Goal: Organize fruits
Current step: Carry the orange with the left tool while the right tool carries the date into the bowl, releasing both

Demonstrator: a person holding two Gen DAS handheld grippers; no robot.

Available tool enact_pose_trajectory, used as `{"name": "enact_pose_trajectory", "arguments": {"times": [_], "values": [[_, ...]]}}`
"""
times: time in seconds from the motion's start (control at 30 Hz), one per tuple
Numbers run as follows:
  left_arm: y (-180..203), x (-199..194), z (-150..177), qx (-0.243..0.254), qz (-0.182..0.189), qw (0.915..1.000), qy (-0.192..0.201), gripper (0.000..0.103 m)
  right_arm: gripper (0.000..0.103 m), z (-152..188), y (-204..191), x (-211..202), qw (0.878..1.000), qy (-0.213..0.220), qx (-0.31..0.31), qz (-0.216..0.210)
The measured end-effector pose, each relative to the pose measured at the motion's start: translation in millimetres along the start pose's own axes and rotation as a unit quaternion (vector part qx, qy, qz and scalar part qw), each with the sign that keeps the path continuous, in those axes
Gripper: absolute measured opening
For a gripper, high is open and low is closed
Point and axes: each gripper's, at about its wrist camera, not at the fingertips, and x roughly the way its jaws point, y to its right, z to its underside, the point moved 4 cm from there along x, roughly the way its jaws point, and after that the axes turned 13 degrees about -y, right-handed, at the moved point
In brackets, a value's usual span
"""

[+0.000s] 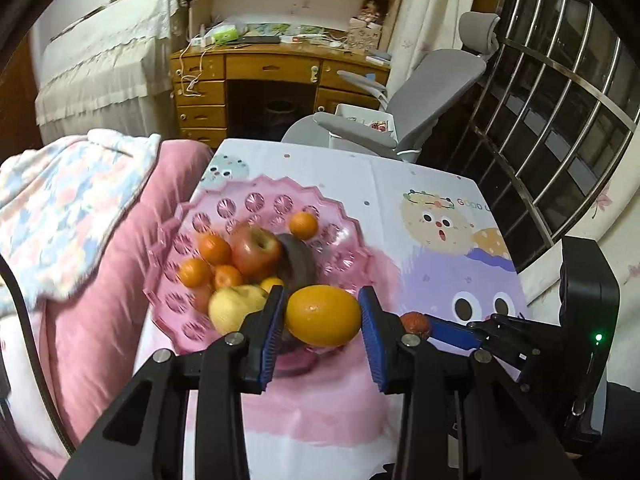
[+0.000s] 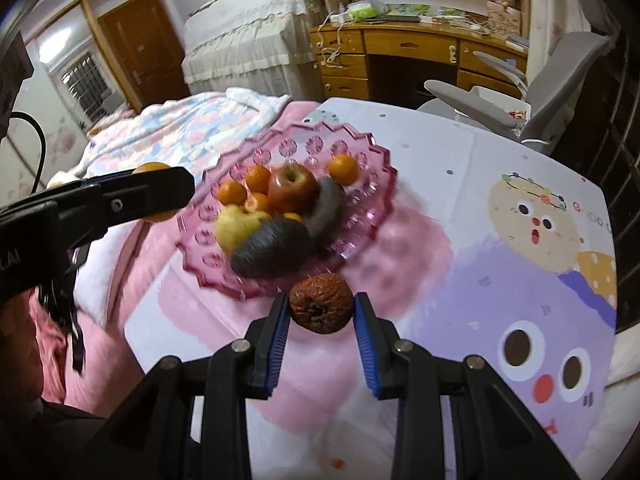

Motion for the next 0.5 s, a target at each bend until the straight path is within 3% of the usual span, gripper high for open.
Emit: {"name": "enact_pose_trajectory", "arguments": {"times": [0.2,0.5], "values": [[-36.0,5.8,-17.2,0.039,0.004,0.9992,-0.006,0.036,0.033,-25.2,-19.5,10.5,0.998,0.039,0.049,0.006],[-70.3,30.6,-34.8,0.056,0.019,0.9976,-0.036,0.036,0.033,-51.5,-22.8,40.1,0.991,0.056,0.118,-0.007]]}}
